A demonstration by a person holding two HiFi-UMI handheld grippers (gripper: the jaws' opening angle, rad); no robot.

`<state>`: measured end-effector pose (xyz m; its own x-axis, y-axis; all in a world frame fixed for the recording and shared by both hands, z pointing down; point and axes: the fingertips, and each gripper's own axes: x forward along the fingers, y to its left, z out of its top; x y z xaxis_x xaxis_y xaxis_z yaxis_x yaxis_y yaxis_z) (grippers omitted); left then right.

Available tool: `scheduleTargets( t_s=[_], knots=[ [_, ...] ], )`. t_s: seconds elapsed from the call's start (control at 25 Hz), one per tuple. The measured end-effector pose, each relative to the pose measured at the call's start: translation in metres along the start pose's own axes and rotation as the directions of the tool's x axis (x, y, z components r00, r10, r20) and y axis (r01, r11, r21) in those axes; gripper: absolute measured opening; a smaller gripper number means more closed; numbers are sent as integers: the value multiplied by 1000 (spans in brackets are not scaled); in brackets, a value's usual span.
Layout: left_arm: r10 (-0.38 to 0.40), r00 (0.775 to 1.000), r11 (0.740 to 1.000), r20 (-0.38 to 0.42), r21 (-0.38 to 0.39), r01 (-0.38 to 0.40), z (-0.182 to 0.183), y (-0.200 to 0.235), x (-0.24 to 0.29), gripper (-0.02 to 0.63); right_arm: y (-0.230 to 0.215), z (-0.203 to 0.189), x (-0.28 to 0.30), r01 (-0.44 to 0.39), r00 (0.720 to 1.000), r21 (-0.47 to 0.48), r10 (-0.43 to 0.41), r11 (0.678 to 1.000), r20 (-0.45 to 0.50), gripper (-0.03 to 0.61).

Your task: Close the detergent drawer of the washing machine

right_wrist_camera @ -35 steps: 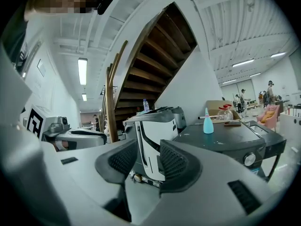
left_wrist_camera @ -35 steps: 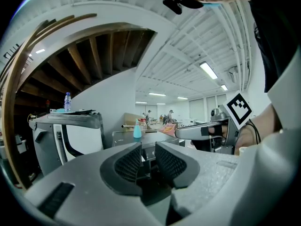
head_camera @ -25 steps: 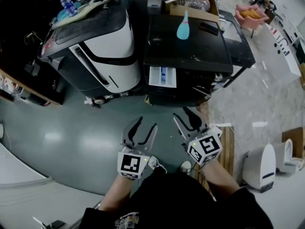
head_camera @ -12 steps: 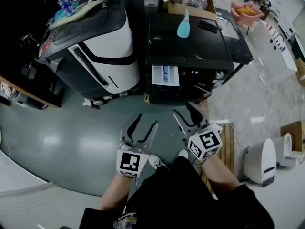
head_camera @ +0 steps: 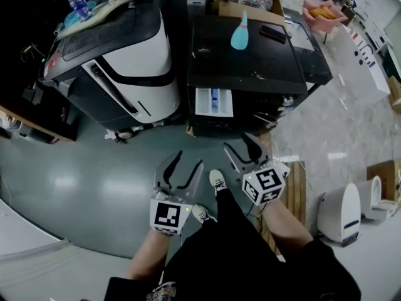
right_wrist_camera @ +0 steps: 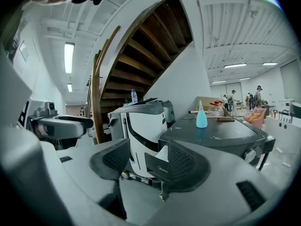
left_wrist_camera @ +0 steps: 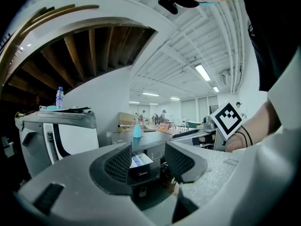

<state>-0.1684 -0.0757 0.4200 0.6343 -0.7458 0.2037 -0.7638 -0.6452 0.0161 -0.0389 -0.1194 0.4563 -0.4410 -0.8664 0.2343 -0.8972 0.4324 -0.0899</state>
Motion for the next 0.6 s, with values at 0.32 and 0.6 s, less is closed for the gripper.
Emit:
scheduleTargets(
  t_s=[0.32, 0.6],
  knots=[
    [2, 1000, 1000, -30, -21, -3, -7, 10, 41, 203, -43, -30, 33, 20, 998, 50, -18, 999, -52, 268],
    [-1, 998, 999, -56, -43, -2, -18, 14, 74, 65, -71, -53, 54, 43, 993, 79, -34, 996, -111, 270]
  ],
)
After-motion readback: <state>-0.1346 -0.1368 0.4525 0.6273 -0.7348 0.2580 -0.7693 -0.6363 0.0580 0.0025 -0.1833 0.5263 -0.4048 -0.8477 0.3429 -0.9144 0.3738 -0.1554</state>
